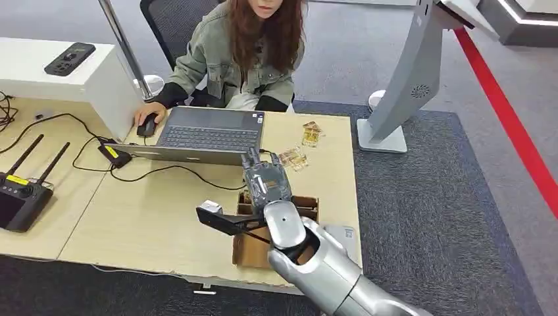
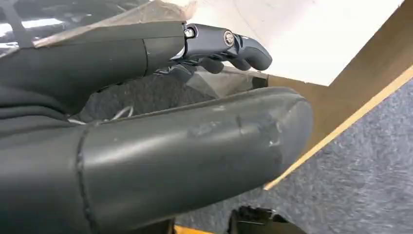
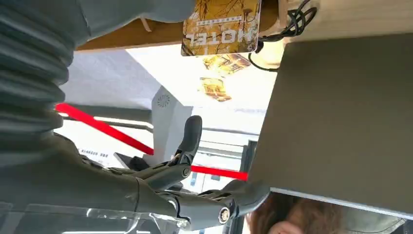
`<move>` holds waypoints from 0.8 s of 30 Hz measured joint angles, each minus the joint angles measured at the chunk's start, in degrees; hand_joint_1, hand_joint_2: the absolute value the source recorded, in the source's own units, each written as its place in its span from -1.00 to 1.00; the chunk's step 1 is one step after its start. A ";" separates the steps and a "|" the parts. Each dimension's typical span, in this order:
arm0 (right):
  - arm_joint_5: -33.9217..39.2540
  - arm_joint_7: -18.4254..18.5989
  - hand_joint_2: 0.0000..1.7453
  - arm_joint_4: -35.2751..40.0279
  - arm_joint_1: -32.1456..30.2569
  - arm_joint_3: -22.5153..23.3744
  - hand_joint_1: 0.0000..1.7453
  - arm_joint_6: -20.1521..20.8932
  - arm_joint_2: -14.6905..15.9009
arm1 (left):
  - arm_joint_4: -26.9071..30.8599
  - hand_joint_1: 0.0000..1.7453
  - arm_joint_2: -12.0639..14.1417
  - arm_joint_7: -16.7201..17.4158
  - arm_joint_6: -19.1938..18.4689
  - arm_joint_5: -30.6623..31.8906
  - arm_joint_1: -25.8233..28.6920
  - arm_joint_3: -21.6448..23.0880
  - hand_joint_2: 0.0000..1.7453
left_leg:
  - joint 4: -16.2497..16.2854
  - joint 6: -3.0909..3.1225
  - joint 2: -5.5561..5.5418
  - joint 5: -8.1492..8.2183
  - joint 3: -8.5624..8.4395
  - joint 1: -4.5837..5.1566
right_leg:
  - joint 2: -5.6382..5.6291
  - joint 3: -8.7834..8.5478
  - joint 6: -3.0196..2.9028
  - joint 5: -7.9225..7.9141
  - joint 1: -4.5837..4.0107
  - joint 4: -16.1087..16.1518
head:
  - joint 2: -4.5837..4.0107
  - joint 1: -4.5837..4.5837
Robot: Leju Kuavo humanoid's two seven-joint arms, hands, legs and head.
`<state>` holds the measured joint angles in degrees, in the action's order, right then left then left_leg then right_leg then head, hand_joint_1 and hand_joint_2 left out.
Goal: Pass the card to the sensor for recognition and then transmit it.
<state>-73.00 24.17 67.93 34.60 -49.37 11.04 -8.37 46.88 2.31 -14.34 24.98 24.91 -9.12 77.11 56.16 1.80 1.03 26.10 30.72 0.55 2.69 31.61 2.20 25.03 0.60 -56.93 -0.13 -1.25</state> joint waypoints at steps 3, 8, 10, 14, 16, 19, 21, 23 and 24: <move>-0.02 0.24 1.00 -0.02 0.37 -0.02 -1.00 0.74 0.02 | 1.95 -1.00 0.79 1.64 -0.85 3.13 0.13 -0.99 -1.00 | 0.00 -0.02 -0.03 -0.01 0.01 -0.01 | 0.04 0.00 0.00 0.00 -0.01 0.00 | 0.00 0.00; -0.11 0.20 1.00 -0.33 0.78 -0.07 -1.00 1.82 0.02 | 4.48 -1.00 1.80 2.69 -5.97 7.26 0.20 -2.93 -1.00 | 0.00 -0.03 -0.03 -0.02 0.00 -0.01 | 0.04 -0.02 -0.02 -0.01 -0.01 0.00 | 0.00 0.02; -0.18 0.31 1.00 -0.55 1.02 -0.11 -1.00 2.32 0.02 | 5.51 -1.00 2.28 2.98 -9.33 9.00 0.19 -3.57 -1.00 | 0.00 -0.04 -0.03 -0.03 -0.01 -0.01 | 0.04 -0.02 -0.04 -0.02 -0.01 0.00 | 0.00 0.00; -0.20 0.79 1.00 -0.90 1.54 -0.13 -1.00 2.88 0.09 | 8.20 -1.00 2.91 3.93 -18.25 12.72 0.11 -4.24 -1.00 | 0.00 -0.07 -0.11 -0.07 -0.02 -0.01 | 0.11 -0.07 -0.07 -0.05 -0.01 0.00 | 0.00 0.09; -0.15 0.85 1.00 -1.01 1.80 -0.13 -1.00 3.41 0.15 | 9.33 -1.00 3.28 4.92 -19.71 13.95 0.10 -4.42 -1.00 | 0.00 -0.08 -0.12 -0.07 -0.02 -0.02 | 0.11 -0.08 -0.08 -0.06 -0.01 0.00 | 0.00 0.07; 0.20 1.03 1.00 -0.96 1.98 -0.11 -1.00 3.72 0.35 | 11.04 -1.00 3.92 6.52 -22.32 15.53 0.04 -4.61 -1.00 | 0.00 -0.13 -0.17 -0.12 -0.03 -0.02 | 0.15 -0.09 -0.10 -0.07 -0.01 0.00 | 0.00 0.04; 0.57 1.34 1.00 -0.76 2.01 -0.09 -1.00 3.52 0.50 | 12.13 -1.00 4.27 7.46 -24.48 16.36 -0.03 -4.77 -1.00 | 0.00 -0.14 -0.18 -0.14 -0.03 -0.02 | 0.16 -0.09 -0.13 -0.09 -0.01 0.00 | 0.00 0.04; 1.16 2.05 1.00 -0.22 2.03 0.04 -1.00 3.28 0.72 | 13.31 -1.00 4.64 8.33 -26.83 17.10 -0.14 -4.87 -1.00 | 0.00 -0.15 -0.18 -0.17 -0.03 -0.02 | 0.16 -0.09 -0.13 -0.10 -0.01 0.00 | 0.00 0.04; 1.44 2.41 1.00 0.00 2.05 0.13 -1.00 3.23 0.85 | 13.80 -1.00 4.77 8.81 -27.96 17.40 -0.24 -4.88 -1.00 | 0.00 -0.17 -0.19 -0.18 -0.03 -0.02 | 0.16 -0.09 -0.14 -0.10 -0.01 0.00 | 0.00 0.02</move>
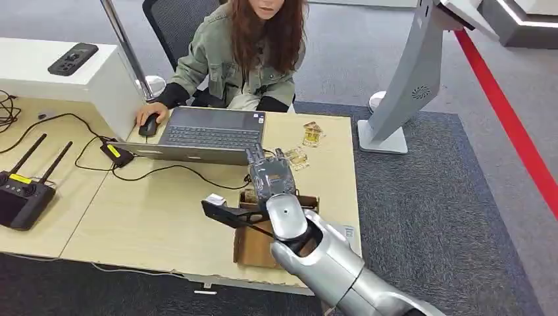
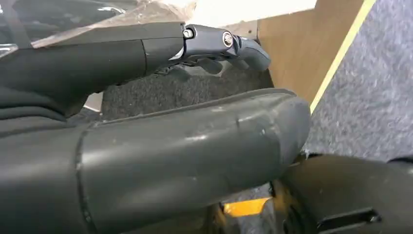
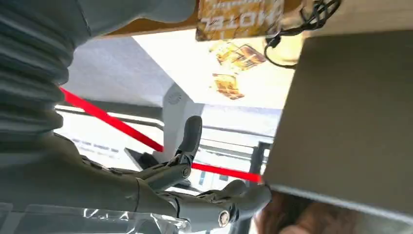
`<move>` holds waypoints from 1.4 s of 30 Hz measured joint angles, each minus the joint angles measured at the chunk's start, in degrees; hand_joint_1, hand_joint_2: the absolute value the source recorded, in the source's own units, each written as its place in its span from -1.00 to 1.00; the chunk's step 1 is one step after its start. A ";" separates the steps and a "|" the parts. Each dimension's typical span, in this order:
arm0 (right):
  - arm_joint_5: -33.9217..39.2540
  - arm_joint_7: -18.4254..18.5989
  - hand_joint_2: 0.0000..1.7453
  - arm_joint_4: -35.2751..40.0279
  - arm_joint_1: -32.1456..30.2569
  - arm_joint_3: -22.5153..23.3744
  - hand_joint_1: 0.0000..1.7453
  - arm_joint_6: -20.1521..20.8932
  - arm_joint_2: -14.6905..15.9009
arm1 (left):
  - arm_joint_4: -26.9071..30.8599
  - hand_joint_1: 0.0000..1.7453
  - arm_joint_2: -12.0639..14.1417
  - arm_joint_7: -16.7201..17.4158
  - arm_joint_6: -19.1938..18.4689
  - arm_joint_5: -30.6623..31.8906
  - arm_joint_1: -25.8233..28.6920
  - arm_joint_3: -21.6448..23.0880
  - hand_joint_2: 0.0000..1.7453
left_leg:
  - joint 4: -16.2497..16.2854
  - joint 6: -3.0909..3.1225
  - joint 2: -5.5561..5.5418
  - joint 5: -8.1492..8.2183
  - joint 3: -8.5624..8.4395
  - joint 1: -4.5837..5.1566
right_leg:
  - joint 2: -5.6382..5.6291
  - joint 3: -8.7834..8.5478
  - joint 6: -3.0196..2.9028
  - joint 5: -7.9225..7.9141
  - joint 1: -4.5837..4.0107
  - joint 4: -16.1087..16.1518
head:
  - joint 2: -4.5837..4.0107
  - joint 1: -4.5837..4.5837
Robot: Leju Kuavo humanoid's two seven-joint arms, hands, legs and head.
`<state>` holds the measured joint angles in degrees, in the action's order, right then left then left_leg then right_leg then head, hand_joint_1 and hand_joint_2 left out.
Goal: Pass the card to the sensor for recognition and then transmit it.
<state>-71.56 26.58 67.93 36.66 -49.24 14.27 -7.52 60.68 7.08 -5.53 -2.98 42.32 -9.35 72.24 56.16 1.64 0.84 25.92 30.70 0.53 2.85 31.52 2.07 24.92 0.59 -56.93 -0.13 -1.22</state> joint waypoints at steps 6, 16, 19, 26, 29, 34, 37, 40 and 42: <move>1.35 1.51 1.00 1.62 0.90 1.11 -1.00 -0.92 1.07 | 1.11 -1.00 0.55 -0.29 -4.39 2.51 -0.62 -0.15 -1.00 | 0.00 -0.01 0.00 0.00 0.01 -0.01 | 0.00 0.01 0.00 -0.03 -0.01 -0.01 | 0.00 0.00; 3.45 3.71 1.00 6.01 2.94 2.78 -1.00 -4.83 2.58 | 1.83 -1.00 1.24 0.74 -4.89 2.86 -0.72 -0.07 -1.00 | 0.00 -0.02 0.01 0.00 0.04 -0.06 | 0.00 0.04 -0.03 -0.01 -0.06 -0.02 | 0.00 -0.02; 3.80 4.11 1.00 7.21 3.18 2.88 -1.00 -4.72 2.95 | 2.46 -1.00 1.64 1.75 -5.02 2.82 -0.63 -0.02 -1.00 | 0.00 -0.02 0.00 0.00 0.04 -0.07 | 0.00 0.04 -0.03 -0.01 -0.07 -0.02 | 0.00 0.00; 9.26 3.30 1.00 9.57 3.61 3.15 -1.00 0.13 4.28 | 3.91 -1.00 2.56 3.89 -5.87 2.05 -0.54 0.20 -1.00 | 0.00 -0.02 0.00 0.00 0.03 -0.08 | 0.00 0.02 -0.03 -0.01 -0.07 -0.02 | 0.00 -0.02; 14.93 1.72 1.00 10.34 3.64 3.15 -1.00 2.67 5.01 | 4.04 -1.00 2.73 3.98 -5.94 2.03 -0.57 0.31 -1.00 | 0.00 -0.02 -0.01 0.00 0.04 -0.08 | 0.00 0.03 -0.03 -0.01 -0.07 -0.02 | 0.00 -0.02; 23.94 1.97 1.00 11.96 4.65 2.91 -1.00 5.49 6.93 | 4.26 -1.00 3.15 4.44 -5.94 1.75 -0.63 0.52 -1.00 | 0.00 -0.02 -0.02 0.00 0.05 -0.08 | 0.02 0.03 -0.03 -0.01 -0.07 -0.02 | 0.00 -0.02; 25.81 2.91 1.00 13.03 5.78 2.60 -1.00 5.97 8.48 | 4.83 -1.00 3.56 5.38 -6.05 1.51 -0.60 0.68 -1.00 | 0.00 -0.02 -0.02 0.00 0.05 -0.08 | 0.02 0.03 -0.03 -0.01 -0.07 -0.02 | 0.00 -0.02; 26.79 4.04 1.00 14.34 6.31 2.51 -1.00 6.16 9.88 | 5.52 -1.00 4.00 6.51 -6.81 1.20 -0.60 0.74 -1.00 | 0.00 -0.02 -0.03 0.00 0.06 -0.08 | 0.03 0.03 -0.03 -0.01 -0.07 -0.02 | 0.00 -0.02; 26.97 4.59 1.00 15.13 6.67 2.49 -1.00 6.21 10.75 | 6.18 -1.00 4.46 6.88 -7.78 0.72 -0.77 0.57 -1.00 | 0.00 -0.02 -0.04 0.00 0.08 -0.10 | 0.03 0.03 -0.03 -0.01 -0.09 -0.02 | 0.00 -0.04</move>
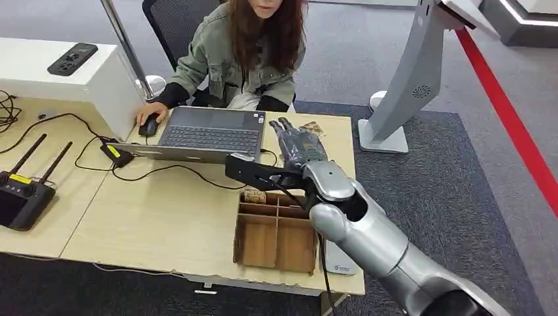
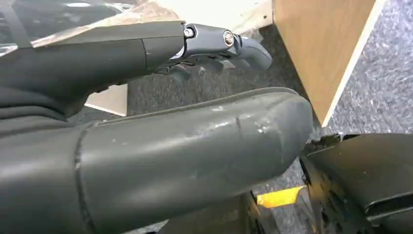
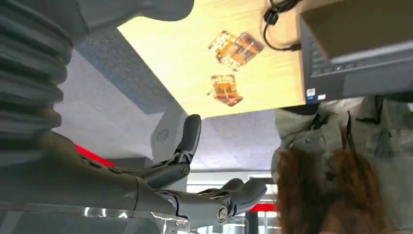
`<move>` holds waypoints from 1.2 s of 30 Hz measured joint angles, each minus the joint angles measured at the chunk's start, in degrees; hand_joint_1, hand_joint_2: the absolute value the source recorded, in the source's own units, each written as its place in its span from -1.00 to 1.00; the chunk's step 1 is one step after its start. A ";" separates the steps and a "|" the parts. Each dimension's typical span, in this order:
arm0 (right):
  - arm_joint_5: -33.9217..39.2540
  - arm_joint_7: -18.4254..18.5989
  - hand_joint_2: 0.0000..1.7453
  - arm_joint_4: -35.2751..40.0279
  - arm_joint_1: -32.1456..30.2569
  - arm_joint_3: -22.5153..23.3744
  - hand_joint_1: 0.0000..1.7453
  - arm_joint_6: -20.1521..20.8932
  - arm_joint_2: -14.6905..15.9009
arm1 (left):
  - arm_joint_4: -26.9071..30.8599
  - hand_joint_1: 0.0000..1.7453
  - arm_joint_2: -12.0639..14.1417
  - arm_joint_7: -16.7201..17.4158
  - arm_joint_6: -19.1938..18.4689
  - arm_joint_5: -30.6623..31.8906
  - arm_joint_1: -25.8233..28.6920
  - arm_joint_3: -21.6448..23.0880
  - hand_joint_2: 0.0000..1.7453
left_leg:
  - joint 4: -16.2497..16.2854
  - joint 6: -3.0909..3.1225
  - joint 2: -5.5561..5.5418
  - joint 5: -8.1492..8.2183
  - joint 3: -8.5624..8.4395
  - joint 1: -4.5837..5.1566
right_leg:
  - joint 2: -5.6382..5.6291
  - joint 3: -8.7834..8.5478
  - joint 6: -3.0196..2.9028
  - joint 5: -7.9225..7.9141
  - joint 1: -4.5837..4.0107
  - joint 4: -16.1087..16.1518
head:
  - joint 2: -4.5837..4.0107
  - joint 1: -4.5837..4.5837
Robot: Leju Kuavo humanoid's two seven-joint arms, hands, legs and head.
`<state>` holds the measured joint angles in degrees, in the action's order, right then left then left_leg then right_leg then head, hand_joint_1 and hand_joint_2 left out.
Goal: Pass the card to the sensor for recognition and then transmit it.
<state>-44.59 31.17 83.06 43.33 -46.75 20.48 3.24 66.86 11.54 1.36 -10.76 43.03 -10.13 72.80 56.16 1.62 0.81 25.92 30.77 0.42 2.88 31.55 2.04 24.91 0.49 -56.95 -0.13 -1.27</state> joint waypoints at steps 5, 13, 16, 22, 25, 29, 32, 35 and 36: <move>-0.04 1.27 1.00 1.64 0.38 -0.07 -1.00 0.33 1.51 | 3.76 -1.00 4.20 -0.83 2.71 -1.22 -0.12 0.02 -1.00 | 0.00 -0.04 -0.02 -0.01 0.00 -0.06 | 0.03 0.01 -0.04 -0.01 -0.08 0.00 | 0.00 0.09; -0.96 2.01 1.00 3.01 0.81 -0.31 -1.00 1.49 2.82 | 6.14 -1.00 6.69 0.33 2.71 -1.64 -0.20 0.13 -1.00 | 0.00 -0.04 -0.04 -0.02 0.02 -0.06 | 0.05 0.00 -0.04 -0.01 -0.07 0.00 | 0.00 0.07; -1.22 2.03 1.00 3.12 0.96 -0.35 -1.00 1.77 3.06 | 6.53 -1.00 6.88 0.70 2.71 -1.68 -0.26 0.24 -1.00 | 0.00 -0.04 -0.03 -0.02 0.02 -0.06 | 0.05 0.00 -0.04 -0.02 -0.07 0.00 | 0.00 0.11; -1.68 1.92 1.00 3.12 0.96 -0.48 -1.00 3.32 3.50 | 7.03 -1.00 7.28 1.51 2.71 -1.83 -0.34 0.44 -1.00 | 0.00 -0.04 -0.03 -0.02 0.02 -0.05 | 0.05 0.01 -0.04 -0.02 -0.07 0.00 | 0.00 0.09; -1.38 1.07 1.00 3.10 0.91 -0.74 -1.00 4.37 3.74 | 7.26 -1.00 7.54 1.97 2.71 -1.83 -0.35 0.50 -1.00 | 0.00 -0.04 -0.04 -0.02 0.02 -0.06 | 0.05 0.02 -0.05 -0.01 -0.08 0.00 | 0.00 0.09; -0.57 -0.39 1.00 2.97 0.38 -1.46 -1.00 5.36 4.04 | 8.85 -1.00 9.30 2.14 3.39 -1.77 -0.49 0.59 -1.00 | 0.00 -0.07 -0.04 -0.03 0.02 -0.09 | 0.05 0.02 -0.05 -0.01 -0.11 0.00 | 0.00 0.11; -0.09 -0.85 1.00 2.95 0.11 -1.84 -1.00 5.53 4.24 | 9.64 -1.00 10.23 2.21 4.33 -1.68 -0.44 0.68 -1.00 | 0.00 -0.08 -0.05 -0.03 0.03 -0.10 | 0.06 0.02 -0.05 -0.01 -0.12 -0.01 | 0.00 0.09; 1.37 -1.47 1.00 2.95 0.11 -2.18 -1.00 6.14 4.44 | 10.51 -1.00 11.19 2.56 4.33 -1.49 -0.54 0.81 -1.00 | 0.00 -0.08 -0.05 -0.04 0.03 -0.10 | 0.06 0.02 -0.05 -0.01 -0.11 -0.01 | 0.00 0.09; 2.07 -1.73 1.00 2.95 0.11 -2.30 -1.00 6.38 4.55 | 10.80 -1.00 11.45 2.56 4.37 -1.40 -0.59 0.83 -1.00 | 0.00 -0.08 -0.05 -0.04 0.03 -0.10 | 0.06 0.02 -0.05 -0.01 -0.11 -0.01 | 0.00 0.09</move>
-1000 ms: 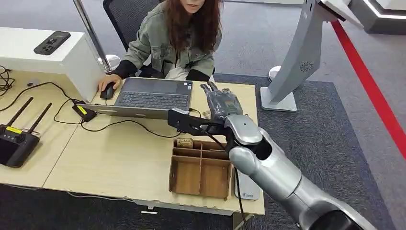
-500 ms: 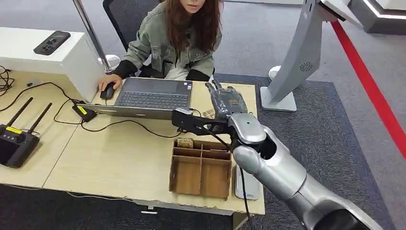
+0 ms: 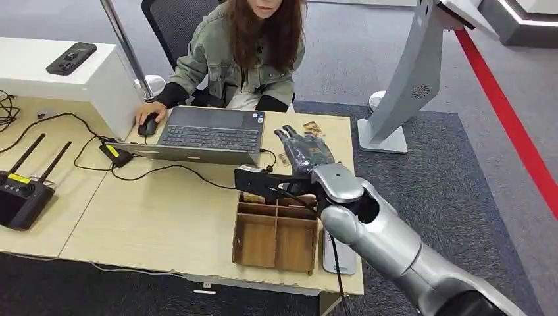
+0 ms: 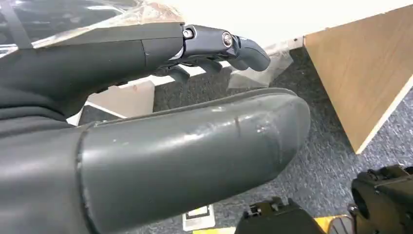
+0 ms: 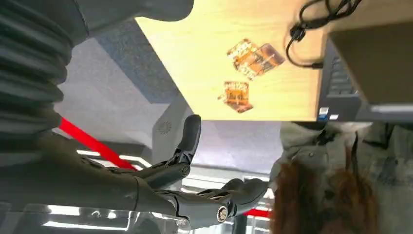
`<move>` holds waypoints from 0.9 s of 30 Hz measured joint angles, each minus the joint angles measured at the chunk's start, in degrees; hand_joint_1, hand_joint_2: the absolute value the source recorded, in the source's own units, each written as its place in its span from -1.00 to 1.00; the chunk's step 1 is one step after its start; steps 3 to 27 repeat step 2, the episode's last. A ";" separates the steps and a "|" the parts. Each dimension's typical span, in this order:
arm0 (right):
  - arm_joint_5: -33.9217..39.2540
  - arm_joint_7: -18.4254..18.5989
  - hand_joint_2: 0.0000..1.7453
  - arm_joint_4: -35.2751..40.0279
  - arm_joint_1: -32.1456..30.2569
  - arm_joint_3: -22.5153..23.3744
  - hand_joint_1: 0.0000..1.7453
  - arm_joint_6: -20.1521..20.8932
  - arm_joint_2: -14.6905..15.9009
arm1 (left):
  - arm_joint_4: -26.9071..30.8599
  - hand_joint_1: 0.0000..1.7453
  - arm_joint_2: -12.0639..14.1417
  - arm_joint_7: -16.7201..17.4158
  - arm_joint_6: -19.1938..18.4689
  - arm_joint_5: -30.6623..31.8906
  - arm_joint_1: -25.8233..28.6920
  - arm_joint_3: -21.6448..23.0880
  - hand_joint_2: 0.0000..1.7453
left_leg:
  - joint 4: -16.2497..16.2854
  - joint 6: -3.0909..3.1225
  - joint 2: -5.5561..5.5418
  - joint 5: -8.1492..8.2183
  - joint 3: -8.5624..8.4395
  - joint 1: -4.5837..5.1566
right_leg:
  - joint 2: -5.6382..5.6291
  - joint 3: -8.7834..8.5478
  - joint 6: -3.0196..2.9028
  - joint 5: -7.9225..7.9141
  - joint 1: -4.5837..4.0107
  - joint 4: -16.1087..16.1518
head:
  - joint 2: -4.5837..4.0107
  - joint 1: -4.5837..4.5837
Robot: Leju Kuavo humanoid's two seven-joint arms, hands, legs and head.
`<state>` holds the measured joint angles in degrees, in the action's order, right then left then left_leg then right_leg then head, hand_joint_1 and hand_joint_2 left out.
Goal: Pass the card to the sensor for recognition and then transmit it.
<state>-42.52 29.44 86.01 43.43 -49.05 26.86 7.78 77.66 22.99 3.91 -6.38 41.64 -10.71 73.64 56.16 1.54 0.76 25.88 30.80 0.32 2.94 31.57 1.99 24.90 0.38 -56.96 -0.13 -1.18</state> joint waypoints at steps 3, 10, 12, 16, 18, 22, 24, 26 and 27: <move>2.12 -0.48 1.00 0.02 0.00 -0.17 -1.00 0.18 0.17 | 0.48 -1.00 0.52 0.04 1.02 0.39 0.00 0.09 -1.00 | 0.00 0.00 0.00 0.00 0.00 0.00 | 0.00 0.00 0.00 0.00 0.00 0.00 | 0.00 0.02; 2.12 -0.48 1.00 0.02 0.00 -0.17 -1.00 0.18 0.17 | 0.48 -1.00 0.52 0.04 1.02 0.39 0.00 0.09 -1.00 | 0.00 0.00 0.00 0.00 0.00 0.00 | 0.00 0.00 0.00 0.00 0.00 0.00 | 0.00 0.02; 2.12 -0.48 1.00 0.02 0.00 -0.17 -1.00 0.18 0.17 | 0.48 -1.00 0.52 0.04 1.02 0.39 0.00 0.09 -1.00 | 0.00 0.00 0.00 0.00 0.00 0.00 | 0.00 0.00 0.00 0.00 0.00 0.00 | 0.00 0.02; 2.12 -0.48 1.00 0.02 0.00 -0.17 -1.00 0.18 0.17 | 0.48 -1.00 0.52 0.04 1.02 0.39 0.00 0.09 -1.00 | 0.00 0.00 0.00 0.00 0.00 0.00 | 0.00 0.00 0.00 0.00 0.00 0.00 | 0.00 0.02; 2.12 -0.48 1.00 0.02 0.00 -0.17 -1.00 0.18 0.17 | 0.48 -1.00 0.52 0.04 1.02 0.39 0.00 0.09 -1.00 | 0.00 0.00 0.00 0.00 0.00 0.00 | 0.00 0.00 0.00 0.00 0.00 0.00 | 0.00 0.02; 2.12 -0.48 1.00 0.02 0.00 -0.17 -1.00 0.18 0.17 | 0.48 -1.00 0.52 0.04 1.02 0.39 0.00 0.09 -1.00 | 0.00 0.00 0.00 0.00 0.00 0.00 | 0.00 0.00 0.00 0.00 0.00 0.00 | 0.00 0.02; 2.12 -0.48 1.00 0.02 0.00 -0.17 -1.00 0.18 0.17 | 0.48 -1.00 0.52 0.04 1.02 0.39 0.00 0.09 -1.00 | 0.00 0.00 0.00 0.00 0.00 0.00 | 0.00 0.00 0.00 0.00 0.00 0.00 | 0.00 0.02; 2.12 -0.48 1.00 0.02 0.00 -0.17 -1.00 0.18 0.17 | 0.48 -1.00 0.52 0.04 1.02 0.39 0.00 0.09 -1.00 | 0.00 0.00 0.00 0.00 0.00 0.00 | 0.00 0.00 0.00 0.00 0.00 0.00 | 0.00 0.02; 2.12 -0.48 1.00 0.02 0.00 -0.17 -1.00 0.18 0.17 | 0.48 -1.00 0.52 0.04 1.02 0.39 0.00 0.09 -1.00 | 0.00 0.00 0.00 0.00 0.00 0.00 | 0.00 0.00 0.00 0.00 0.00 0.00 | 0.00 0.02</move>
